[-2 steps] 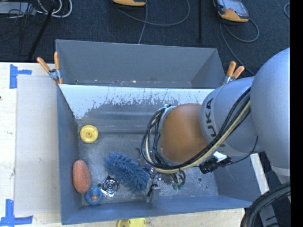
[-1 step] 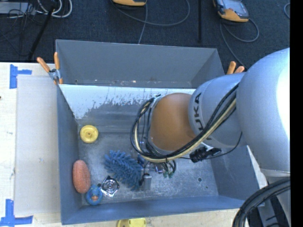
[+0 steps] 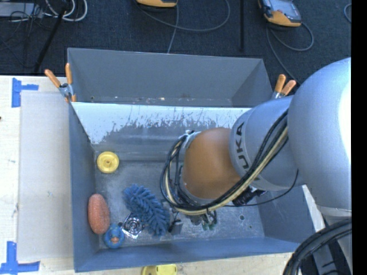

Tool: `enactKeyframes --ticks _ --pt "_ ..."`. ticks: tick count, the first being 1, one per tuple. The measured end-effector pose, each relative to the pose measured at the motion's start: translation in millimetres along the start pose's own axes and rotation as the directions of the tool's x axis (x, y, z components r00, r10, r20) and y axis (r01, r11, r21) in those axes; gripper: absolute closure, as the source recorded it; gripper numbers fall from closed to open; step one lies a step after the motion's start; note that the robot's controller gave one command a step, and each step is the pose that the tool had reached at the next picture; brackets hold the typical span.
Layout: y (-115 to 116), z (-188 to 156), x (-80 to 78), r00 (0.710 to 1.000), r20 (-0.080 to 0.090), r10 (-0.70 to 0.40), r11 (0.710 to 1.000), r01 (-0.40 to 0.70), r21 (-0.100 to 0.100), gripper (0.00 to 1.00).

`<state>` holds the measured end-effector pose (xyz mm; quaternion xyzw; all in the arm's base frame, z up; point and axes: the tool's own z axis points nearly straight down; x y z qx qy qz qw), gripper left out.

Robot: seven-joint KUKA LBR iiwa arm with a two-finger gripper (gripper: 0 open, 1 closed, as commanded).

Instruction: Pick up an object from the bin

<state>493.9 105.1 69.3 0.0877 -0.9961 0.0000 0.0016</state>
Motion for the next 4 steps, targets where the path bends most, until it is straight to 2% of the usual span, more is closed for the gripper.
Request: enactKeyframes --ticks 1,2,3,4 --pt "-0.1 0.0 0.0 1.0 0.0 0.001 1.0 -0.001 0.0 1.0" --pt "11.5 -19.3 -6.0 0.996 -0.004 0.089 0.996 -0.089 0.001 1.0" --pt "31.5 -71.6 -21.4 0.995 0.001 0.097 0.995 -0.097 0.0 1.0" --pt "30.1 -88.9 -38.0 0.999 0.007 -0.047 0.999 0.047 0.0 1.0"
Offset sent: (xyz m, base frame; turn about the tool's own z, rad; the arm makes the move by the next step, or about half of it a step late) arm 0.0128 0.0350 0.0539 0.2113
